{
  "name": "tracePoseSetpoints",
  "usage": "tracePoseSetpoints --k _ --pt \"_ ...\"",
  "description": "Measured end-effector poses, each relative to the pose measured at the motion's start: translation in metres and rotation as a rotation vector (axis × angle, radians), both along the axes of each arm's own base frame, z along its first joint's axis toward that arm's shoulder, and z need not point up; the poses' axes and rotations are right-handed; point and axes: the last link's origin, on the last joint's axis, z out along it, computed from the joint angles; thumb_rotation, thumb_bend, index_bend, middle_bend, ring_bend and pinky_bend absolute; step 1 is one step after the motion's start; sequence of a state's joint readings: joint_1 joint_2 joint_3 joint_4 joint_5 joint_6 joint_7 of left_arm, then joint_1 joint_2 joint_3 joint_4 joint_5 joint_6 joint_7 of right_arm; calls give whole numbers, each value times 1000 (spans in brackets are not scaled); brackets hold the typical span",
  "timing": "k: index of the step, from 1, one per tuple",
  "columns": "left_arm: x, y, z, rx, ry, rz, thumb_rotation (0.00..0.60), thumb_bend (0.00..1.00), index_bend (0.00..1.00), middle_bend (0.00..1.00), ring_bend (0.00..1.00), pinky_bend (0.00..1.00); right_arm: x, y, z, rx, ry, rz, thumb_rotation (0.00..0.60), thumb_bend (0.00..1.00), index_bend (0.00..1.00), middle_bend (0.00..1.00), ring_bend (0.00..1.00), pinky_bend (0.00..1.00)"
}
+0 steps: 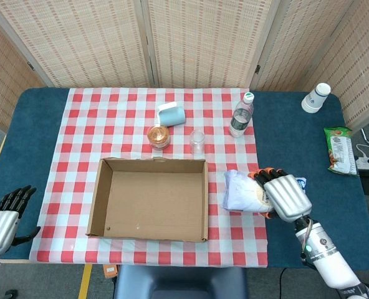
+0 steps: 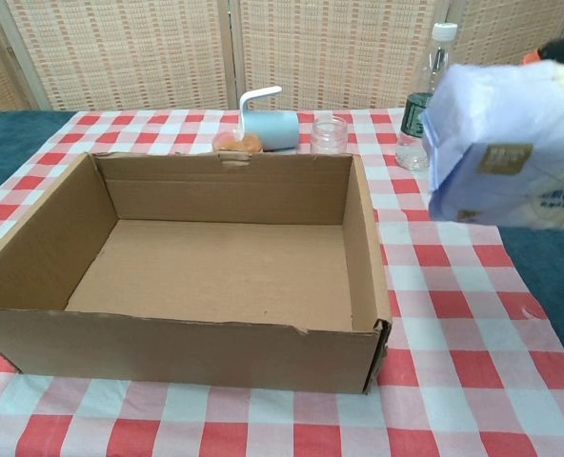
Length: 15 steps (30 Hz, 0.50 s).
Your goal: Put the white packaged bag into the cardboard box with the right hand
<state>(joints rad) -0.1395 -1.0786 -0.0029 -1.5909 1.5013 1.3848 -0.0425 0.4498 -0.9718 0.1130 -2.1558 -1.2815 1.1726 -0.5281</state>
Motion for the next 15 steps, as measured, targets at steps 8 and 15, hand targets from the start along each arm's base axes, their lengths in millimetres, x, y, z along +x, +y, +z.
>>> tracePoseSetpoints --k 8,15 --pt "-1 -1 6 8 -16 8 600 242 0 0 0 98 52 -7 -8 19 -40 84 600 26 420 295 263 448" --pt "1 -3 10 18 -28 -2 600 242 0 0 0 98 99 -18 -55 95 -137 152 600 26 433 297 267 453"
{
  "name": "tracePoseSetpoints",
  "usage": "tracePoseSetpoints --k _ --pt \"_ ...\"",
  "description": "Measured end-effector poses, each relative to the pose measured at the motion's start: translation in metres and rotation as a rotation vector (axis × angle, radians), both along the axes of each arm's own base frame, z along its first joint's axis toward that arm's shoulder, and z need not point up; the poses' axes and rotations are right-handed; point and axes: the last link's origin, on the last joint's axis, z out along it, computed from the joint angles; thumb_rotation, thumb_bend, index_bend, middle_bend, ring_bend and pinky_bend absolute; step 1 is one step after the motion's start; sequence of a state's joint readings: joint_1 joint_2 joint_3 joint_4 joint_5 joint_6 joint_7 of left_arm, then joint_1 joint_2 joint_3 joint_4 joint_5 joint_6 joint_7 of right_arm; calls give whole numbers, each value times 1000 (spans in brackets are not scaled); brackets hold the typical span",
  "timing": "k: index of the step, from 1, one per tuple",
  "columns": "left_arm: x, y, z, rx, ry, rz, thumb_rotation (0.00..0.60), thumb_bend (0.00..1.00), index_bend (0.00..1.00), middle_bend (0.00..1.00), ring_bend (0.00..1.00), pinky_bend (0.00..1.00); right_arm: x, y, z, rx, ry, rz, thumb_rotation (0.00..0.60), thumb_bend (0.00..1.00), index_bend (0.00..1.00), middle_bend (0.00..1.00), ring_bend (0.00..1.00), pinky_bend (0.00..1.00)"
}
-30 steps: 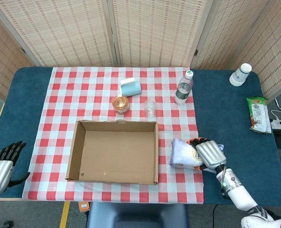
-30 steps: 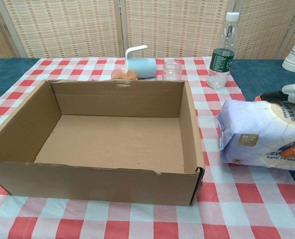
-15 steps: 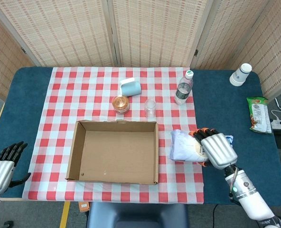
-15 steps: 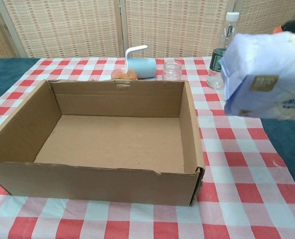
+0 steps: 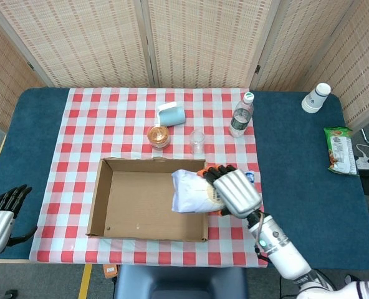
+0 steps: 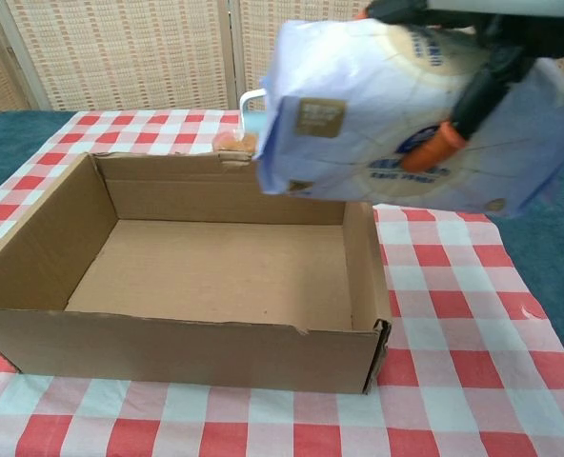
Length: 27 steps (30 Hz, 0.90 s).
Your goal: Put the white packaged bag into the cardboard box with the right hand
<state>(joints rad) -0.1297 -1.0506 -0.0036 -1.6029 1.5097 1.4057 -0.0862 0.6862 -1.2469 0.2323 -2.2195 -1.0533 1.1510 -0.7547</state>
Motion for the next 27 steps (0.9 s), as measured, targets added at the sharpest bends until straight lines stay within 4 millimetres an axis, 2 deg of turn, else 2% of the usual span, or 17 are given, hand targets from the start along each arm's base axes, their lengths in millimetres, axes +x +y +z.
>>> tracePoseSetpoints --k 2,10,16,21,24,26,27 --pt "0 0 1 4 -6 1 600 243 0 0 0 98 20 -4 -19 32 -14 23 600 26 433 297 268 453" --pt "0 0 2 0 -13 0 600 243 0 0 0 98 73 -12 -72 96 -11 73 600 26 432 297 269 453" --pt "-1 0 6 13 -26 2 600 241 0 0 0 98 96 -23 -99 102 4 83 600 26 432 298 275 459" --pt "-3 1 6 12 -27 8 600 242 0 0 0 98 104 -31 -118 111 0 73 600 26 423 297 276 459" --pt "-3 1 6 10 -28 6 600 242 0 0 0 99 110 -37 -133 124 -1 69 600 19 357 297 275 459" --pt "-3 1 7 12 -32 5 600 242 0 0 0 99 113 -39 -140 133 -2 66 600 5 251 297 250 438" --pt "-3 1 7 14 -33 5 600 243 0 0 0 99 113 -39 -144 138 -2 61 600 0 163 296 212 399"
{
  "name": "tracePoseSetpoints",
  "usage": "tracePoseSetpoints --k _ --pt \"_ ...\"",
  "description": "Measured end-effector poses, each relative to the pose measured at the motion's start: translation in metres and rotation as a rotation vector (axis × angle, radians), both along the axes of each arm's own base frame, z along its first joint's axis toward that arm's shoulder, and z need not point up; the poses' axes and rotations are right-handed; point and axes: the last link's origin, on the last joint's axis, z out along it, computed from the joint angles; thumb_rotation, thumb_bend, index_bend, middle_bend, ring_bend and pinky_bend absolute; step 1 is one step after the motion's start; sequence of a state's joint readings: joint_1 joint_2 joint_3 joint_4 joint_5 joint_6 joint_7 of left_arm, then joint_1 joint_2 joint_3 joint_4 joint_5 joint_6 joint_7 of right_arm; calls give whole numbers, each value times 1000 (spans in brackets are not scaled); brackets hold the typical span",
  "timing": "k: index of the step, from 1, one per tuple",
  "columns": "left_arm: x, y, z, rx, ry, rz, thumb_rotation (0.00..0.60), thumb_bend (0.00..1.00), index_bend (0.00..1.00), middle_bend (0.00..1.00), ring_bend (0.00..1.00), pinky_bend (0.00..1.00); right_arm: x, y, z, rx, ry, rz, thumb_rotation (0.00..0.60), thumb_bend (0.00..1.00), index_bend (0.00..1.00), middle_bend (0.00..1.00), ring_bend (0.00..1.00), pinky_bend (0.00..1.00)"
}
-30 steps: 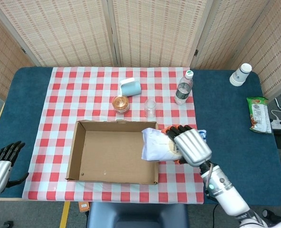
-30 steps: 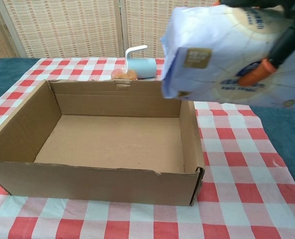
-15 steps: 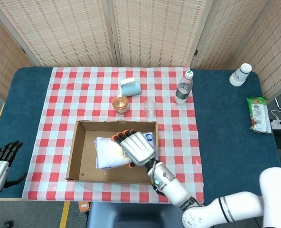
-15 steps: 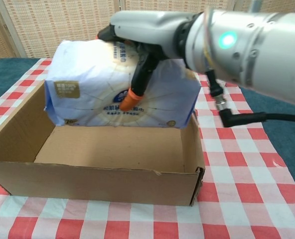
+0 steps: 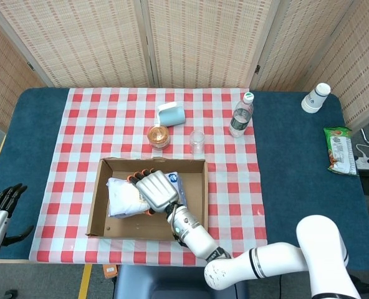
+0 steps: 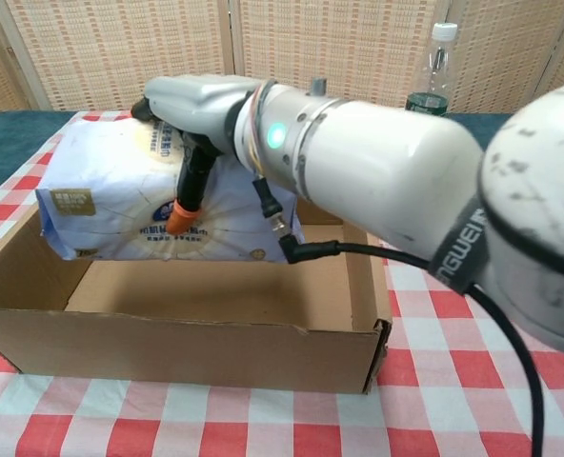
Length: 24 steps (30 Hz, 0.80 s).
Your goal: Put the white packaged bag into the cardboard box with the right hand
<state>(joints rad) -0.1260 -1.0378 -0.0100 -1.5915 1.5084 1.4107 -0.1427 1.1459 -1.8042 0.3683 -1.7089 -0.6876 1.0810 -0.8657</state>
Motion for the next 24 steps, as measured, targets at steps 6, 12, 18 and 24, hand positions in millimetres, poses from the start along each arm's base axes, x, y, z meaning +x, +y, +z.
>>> tracePoseSetpoints --k 6,12,18,24 --pt "-1 1 1 0 -5 6 600 242 0 0 0 98 -2 -2 -12 47 24 -57 600 0 0 80 0 92" --pt "-1 0 2 2 -5 6 600 242 0 0 0 98 -1 -2 -9 71 8 -65 600 0 0 5 0 17" --pt "-1 0 1 0 -2 7 600 242 0 0 0 98 -3 0 10 37 -19 -41 600 0 0 4 0 17" --pt "-1 0 -1 -6 7 10 600 243 0 0 0 98 -23 2 54 -59 -27 -36 600 0 0 5 0 21"
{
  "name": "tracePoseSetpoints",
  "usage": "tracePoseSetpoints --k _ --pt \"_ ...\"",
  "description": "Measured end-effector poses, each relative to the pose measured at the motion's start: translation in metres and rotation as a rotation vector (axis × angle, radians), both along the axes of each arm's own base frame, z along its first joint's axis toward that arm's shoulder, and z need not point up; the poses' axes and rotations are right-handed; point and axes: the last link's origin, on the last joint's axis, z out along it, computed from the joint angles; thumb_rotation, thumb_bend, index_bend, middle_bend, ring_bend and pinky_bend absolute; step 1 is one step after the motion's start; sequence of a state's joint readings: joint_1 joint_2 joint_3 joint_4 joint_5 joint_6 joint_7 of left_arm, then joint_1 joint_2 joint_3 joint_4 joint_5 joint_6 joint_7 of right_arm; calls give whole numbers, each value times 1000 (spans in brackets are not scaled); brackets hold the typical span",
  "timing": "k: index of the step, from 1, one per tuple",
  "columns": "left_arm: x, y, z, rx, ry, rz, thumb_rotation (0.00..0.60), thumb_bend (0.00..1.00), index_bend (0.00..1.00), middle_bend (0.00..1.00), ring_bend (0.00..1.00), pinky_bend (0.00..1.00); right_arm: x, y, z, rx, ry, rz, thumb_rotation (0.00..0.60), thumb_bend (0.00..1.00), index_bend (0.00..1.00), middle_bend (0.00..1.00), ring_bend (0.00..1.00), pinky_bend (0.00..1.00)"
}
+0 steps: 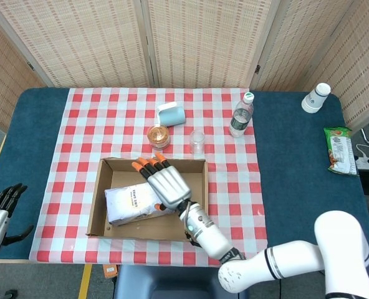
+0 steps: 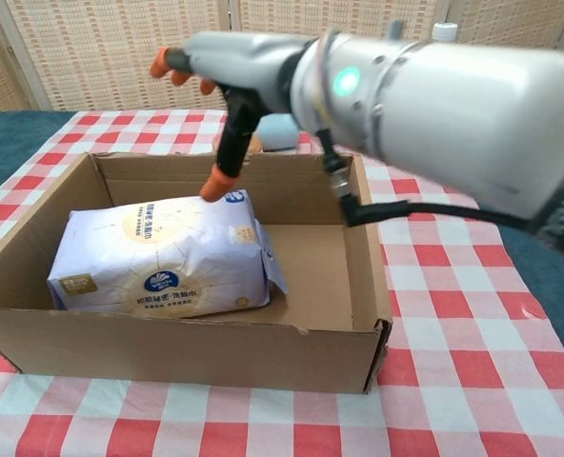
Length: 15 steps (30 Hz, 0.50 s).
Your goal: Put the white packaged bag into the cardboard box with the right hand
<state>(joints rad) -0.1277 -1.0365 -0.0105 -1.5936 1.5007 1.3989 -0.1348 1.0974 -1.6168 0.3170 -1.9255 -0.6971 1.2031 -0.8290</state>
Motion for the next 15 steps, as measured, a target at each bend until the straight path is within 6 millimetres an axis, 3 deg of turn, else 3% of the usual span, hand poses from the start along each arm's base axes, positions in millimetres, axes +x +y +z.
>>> tracePoseSetpoints --k 6,9,15 --pt "0 1 -2 2 12 2 600 243 0 0 0 99 -53 11 55 -199 34 11 600 0 0 5 0 49" --pt "0 1 -5 -2 27 3 600 243 0 0 0 99 -92 28 79 -262 54 9 600 0 0 5 0 51" --pt "1 1 -11 -13 55 7 600 243 0 0 0 99 -174 81 119 -347 74 -70 600 0 28 5 0 52"
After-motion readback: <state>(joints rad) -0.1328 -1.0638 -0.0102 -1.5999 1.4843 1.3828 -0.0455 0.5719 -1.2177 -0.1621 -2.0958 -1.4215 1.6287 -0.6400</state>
